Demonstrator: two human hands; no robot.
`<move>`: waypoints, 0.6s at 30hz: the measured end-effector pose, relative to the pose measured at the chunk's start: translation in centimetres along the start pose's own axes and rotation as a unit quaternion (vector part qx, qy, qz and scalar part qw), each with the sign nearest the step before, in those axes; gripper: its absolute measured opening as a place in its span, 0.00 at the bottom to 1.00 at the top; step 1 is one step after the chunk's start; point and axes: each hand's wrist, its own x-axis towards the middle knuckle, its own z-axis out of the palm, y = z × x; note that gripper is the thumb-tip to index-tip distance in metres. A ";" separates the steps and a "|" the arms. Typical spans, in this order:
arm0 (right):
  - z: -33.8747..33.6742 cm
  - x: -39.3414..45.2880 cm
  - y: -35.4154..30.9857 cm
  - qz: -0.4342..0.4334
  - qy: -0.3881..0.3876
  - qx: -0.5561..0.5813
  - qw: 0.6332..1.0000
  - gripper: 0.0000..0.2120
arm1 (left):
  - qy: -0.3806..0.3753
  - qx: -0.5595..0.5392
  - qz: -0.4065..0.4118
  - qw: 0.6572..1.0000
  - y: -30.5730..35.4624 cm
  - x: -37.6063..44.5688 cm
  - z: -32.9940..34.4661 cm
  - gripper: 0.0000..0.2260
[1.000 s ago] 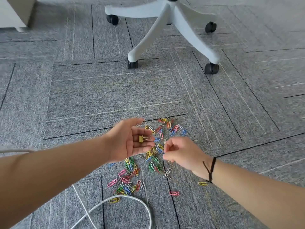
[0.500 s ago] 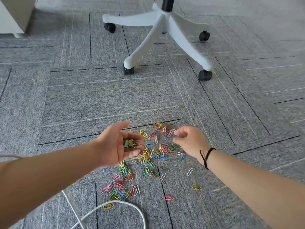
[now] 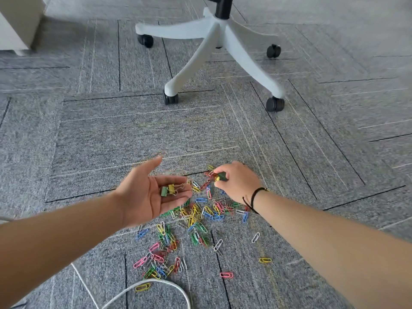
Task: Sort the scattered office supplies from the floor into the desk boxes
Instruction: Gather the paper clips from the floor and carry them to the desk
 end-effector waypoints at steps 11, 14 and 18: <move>0.2 -0.9 -0.2 -0.017 0.034 0.003 0.999 0.16 | 0.000 0.001 -0.001 1.000 -0.1 0.4 0.4 0.32; 0.4 -0.6 -0.2 -0.008 0.027 -0.001 1.000 0.14 | -0.001 0.001 -0.005 1.000 -0.1 0.3 0.3 0.32; 0.4 -0.3 -0.1 -0.008 0.016 -0.009 1.000 0.13 | -0.006 -0.001 -0.006 1.000 -0.1 0.1 0.2 0.32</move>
